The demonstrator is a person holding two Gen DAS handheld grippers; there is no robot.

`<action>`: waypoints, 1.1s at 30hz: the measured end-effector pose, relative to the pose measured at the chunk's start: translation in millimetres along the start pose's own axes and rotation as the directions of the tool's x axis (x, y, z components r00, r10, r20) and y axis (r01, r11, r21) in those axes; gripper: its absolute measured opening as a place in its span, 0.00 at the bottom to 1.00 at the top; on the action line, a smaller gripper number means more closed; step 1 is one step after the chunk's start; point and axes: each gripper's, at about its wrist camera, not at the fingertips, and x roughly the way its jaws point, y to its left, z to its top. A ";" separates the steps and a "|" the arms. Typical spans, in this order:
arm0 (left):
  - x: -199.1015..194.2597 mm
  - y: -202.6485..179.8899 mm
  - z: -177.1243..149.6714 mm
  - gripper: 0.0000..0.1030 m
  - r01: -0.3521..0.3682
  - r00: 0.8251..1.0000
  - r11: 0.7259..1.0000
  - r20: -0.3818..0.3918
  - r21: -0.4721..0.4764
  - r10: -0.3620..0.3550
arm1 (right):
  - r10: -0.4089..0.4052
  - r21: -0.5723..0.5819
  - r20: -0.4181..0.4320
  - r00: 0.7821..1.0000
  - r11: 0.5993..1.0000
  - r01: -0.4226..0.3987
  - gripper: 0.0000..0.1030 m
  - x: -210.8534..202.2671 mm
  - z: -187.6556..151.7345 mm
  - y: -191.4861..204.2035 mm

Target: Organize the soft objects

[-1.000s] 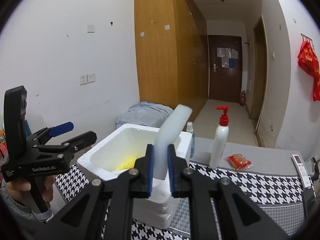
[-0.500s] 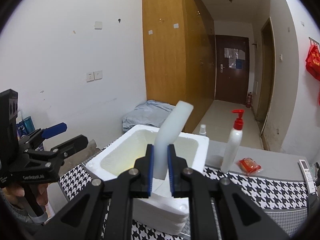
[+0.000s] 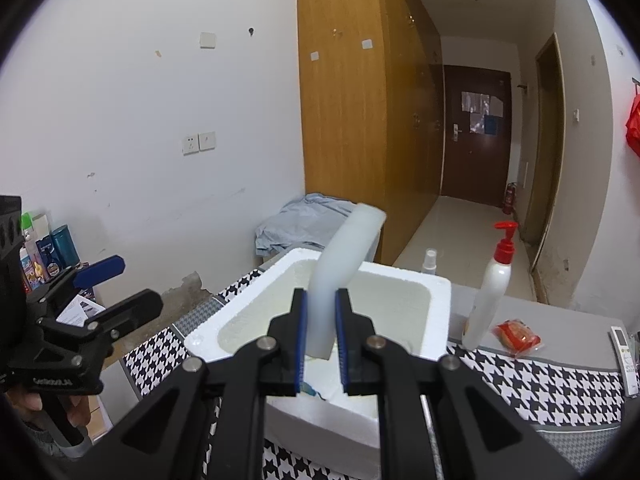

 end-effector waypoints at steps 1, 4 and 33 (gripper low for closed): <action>0.0 0.9 -0.5 0.99 0.000 1.000 1.000 -0.001 -0.001 0.000 | 0.002 0.000 -0.002 1.000 1.000 -0.002 0.16 1.3 0.5 1.0; 0.1 2.6 -0.8 0.99 -0.001 1.000 1.000 -0.001 -0.006 0.001 | 0.001 -0.003 -0.011 1.000 1.000 -0.001 0.16 5.3 0.7 3.3; -9.7 -20.6 0.7 0.99 0.030 1.000 1.000 0.002 0.007 -0.030 | -0.072 0.062 0.035 0.997 0.996 0.070 1.00 -23.3 -4.6 -21.5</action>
